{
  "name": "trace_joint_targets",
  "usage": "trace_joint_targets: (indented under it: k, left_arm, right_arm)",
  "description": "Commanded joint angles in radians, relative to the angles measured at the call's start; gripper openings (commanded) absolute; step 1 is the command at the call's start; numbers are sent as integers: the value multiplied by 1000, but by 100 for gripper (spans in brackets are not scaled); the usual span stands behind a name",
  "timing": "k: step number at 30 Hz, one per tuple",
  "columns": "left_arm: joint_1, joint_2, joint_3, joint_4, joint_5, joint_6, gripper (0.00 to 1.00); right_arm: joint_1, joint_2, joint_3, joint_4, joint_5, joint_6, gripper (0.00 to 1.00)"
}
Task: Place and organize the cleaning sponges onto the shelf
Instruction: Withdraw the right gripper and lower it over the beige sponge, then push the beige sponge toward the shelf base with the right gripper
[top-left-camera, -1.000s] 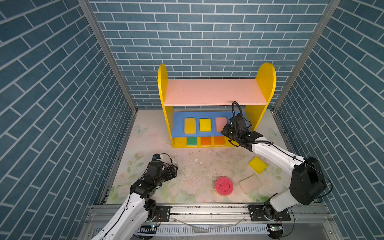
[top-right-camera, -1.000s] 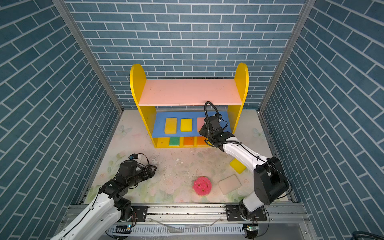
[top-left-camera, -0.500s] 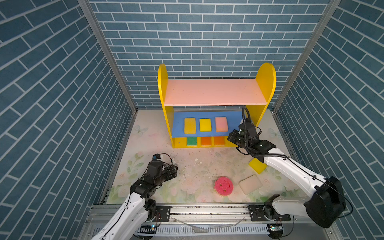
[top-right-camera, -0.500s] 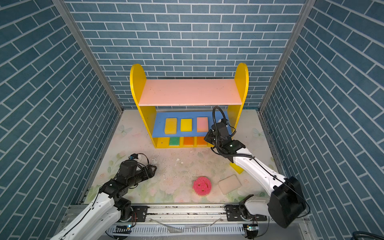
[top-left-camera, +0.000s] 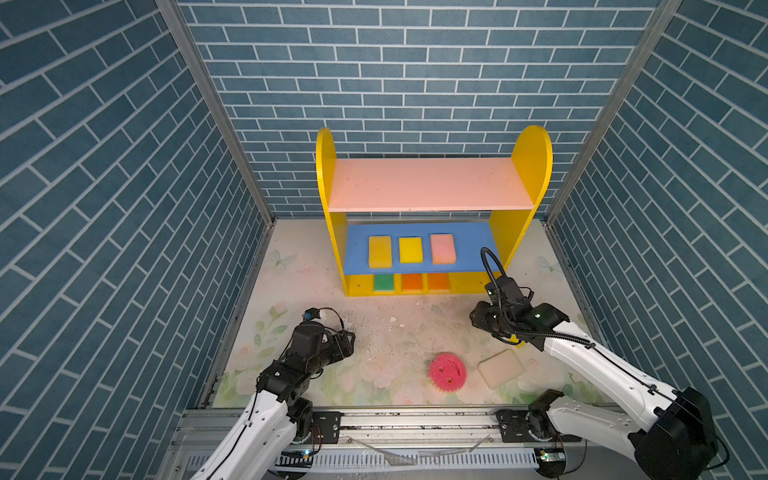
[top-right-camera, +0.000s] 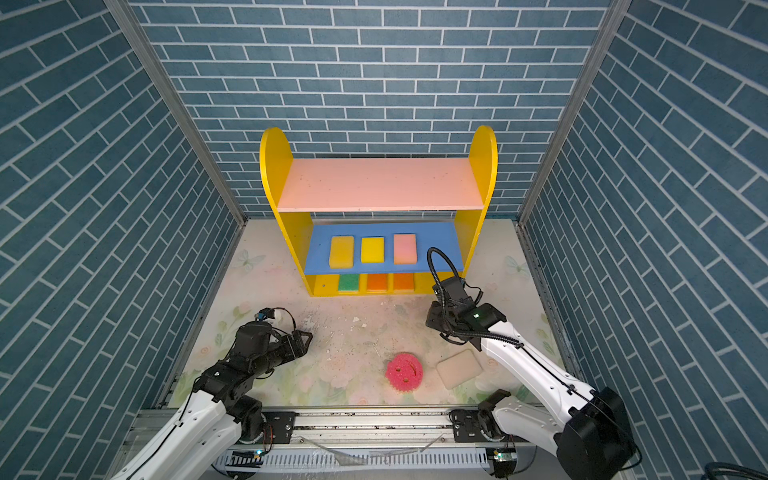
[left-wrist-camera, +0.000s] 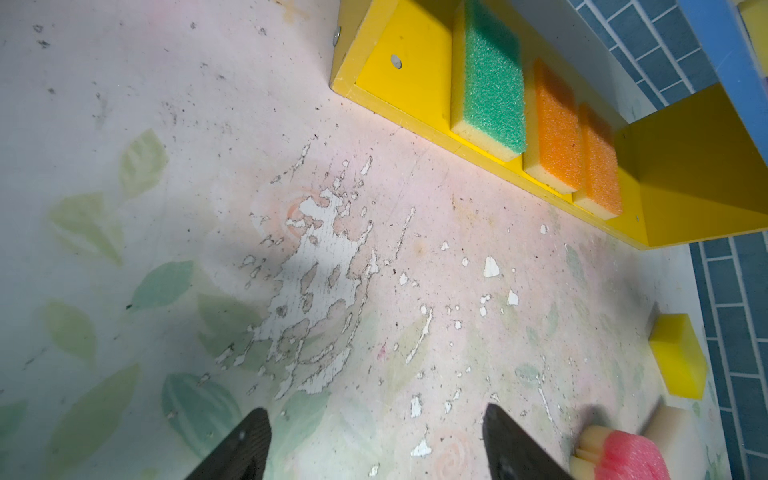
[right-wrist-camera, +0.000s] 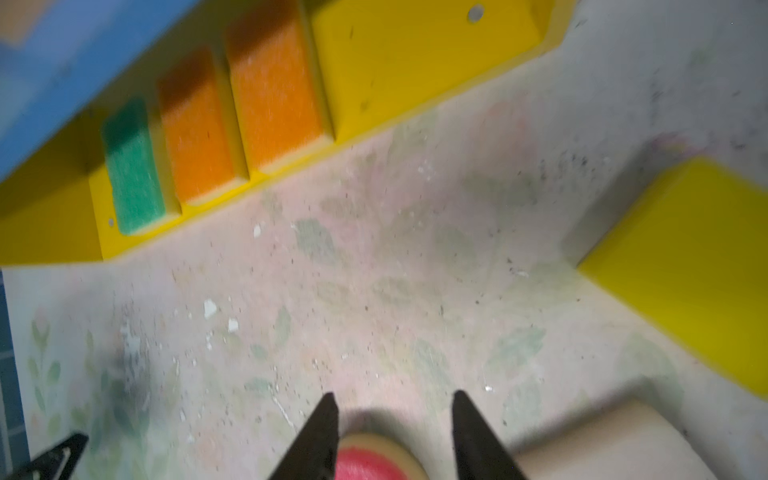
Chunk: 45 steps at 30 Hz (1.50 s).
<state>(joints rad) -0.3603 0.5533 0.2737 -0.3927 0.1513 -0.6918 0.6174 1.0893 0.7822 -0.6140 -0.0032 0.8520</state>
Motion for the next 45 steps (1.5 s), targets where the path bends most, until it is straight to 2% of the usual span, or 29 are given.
trace_joint_targets:
  k: [1,2,3,7,9,15,20,22,24,29,31,36,41,45]
  left_arm:
    - [5,-6,30,-24,1,17,82]
    - [5,-6,32,-23,3,16,82]
    - [5,-6,31,-22,5,16,82]
    - [5,-9,26,-17,7,7,82]
    - [5,-10,21,-13,13,4,82]
    - [5,-4,27,-20,24,18,82]
    - [6,7,14,2,30,19,82]
    - [5,21,13,18,37,20,82]
    - [6,37,13,35,37,28,82]
    - [4,79,12,77,48,28,82]
    - [5,79,8,83,46,28,82]
    - [6,64,2,67,36,25,82]
    - [7,36,0,35,10,26,82]
    - [6,37,-2,37,-1,27,82]
  right_arm:
    - [13,17,-40,-90,-158,-81,60]
    - [22,15,-51,-111,-137,-70,66]
    - [26,10,-57,-138,-106,-53,68]
    - [23,-48,-93,-242,67,45,71]
    - [10,-78,-119,-255,109,85,72]
    - [-31,-82,-200,-251,96,164,75]
    - [-35,-85,-287,-147,37,206,72]
    - [-34,-79,-322,-44,-19,220,68]
    - [-32,-63,-342,67,-59,234,58]
    - [-22,21,-264,141,-26,223,19]
    - [-19,76,-222,162,-34,205,12]
    - [33,232,-120,240,-35,158,0]
    - [135,348,15,276,3,88,0]
    - [173,399,78,328,-11,73,0]
